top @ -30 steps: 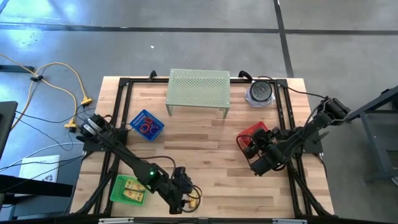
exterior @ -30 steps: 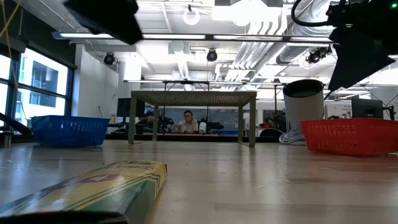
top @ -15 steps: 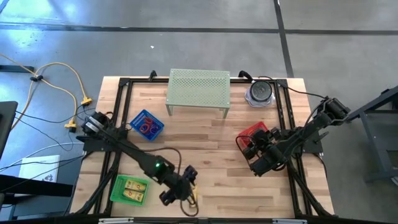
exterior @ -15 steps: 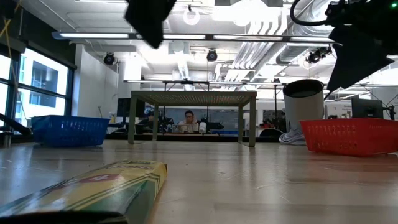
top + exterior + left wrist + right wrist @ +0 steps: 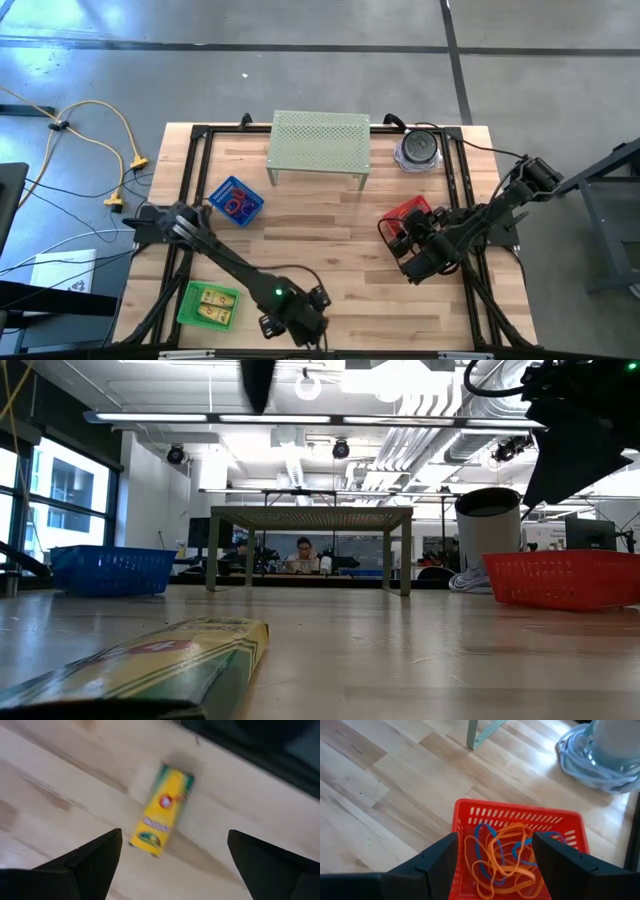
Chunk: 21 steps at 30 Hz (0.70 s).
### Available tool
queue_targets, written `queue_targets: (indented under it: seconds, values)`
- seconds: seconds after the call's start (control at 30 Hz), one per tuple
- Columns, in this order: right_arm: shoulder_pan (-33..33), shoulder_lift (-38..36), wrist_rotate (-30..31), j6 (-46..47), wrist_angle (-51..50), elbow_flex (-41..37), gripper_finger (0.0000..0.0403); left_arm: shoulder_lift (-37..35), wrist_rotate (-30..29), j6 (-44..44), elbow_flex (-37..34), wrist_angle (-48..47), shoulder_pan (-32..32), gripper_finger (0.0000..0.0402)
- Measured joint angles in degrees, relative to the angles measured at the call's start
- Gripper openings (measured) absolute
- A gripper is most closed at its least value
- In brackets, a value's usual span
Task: Pick & Place Office Desk Supplies
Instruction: Put the crayon box into the green bin
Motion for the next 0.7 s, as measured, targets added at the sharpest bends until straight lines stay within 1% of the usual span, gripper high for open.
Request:
queue_targets:
  seconds: [0.07, 0.1, 0.17, 0.27, 0.33, 0.43, 0.6, 0.7]
  values:
    - [0.02, 0.00, -1.10, 0.00, 0.50, 0.00, 0.0244, 2.94, 0.09, 1.84, 3.67, -4.50, 0.16, 0.0353]
    - [0.18, 0.00, -1.54, -0.02, 0.97, 0.00, 0.0244, 3.89, -0.06, 3.42, 4.37, -5.10, 0.21, 0.0353]
    - [0.70, 0.00, -1.84, -0.02, 1.85, 0.00, 0.0244, 5.51, -0.64, 7.20, 4.83, -5.12, 0.27, 0.0353]
    - [1.56, 0.00, -1.61, -0.04, 3.05, 0.00, 0.0244, 7.07, -5.02, 11.87, 4.86, -3.96, 0.07, 0.0353]
    - [2.29, 0.00, -1.49, -0.02, 3.76, 0.00, 0.0244, 7.53, -4.95, 13.27, 4.86, -2.82, 0.04, 0.0353]
    - [3.30, 0.00, -1.46, -0.02, 5.12, -0.01, 0.0244, 7.55, -3.27, 13.13, 4.92, -2.21, 0.36, 0.0353]
    - [5.15, 0.00, -1.47, -0.02, 7.65, -0.02, 0.0244, 7.63, -2.85, 10.05, 4.92, -2.32, 1.54, 0.0353]
    - [6.09, 0.00, -1.47, -0.02, 8.44, -0.01, 0.0244, 8.87, -2.51, 9.41, 4.94, -2.35, 1.85, 0.0353]
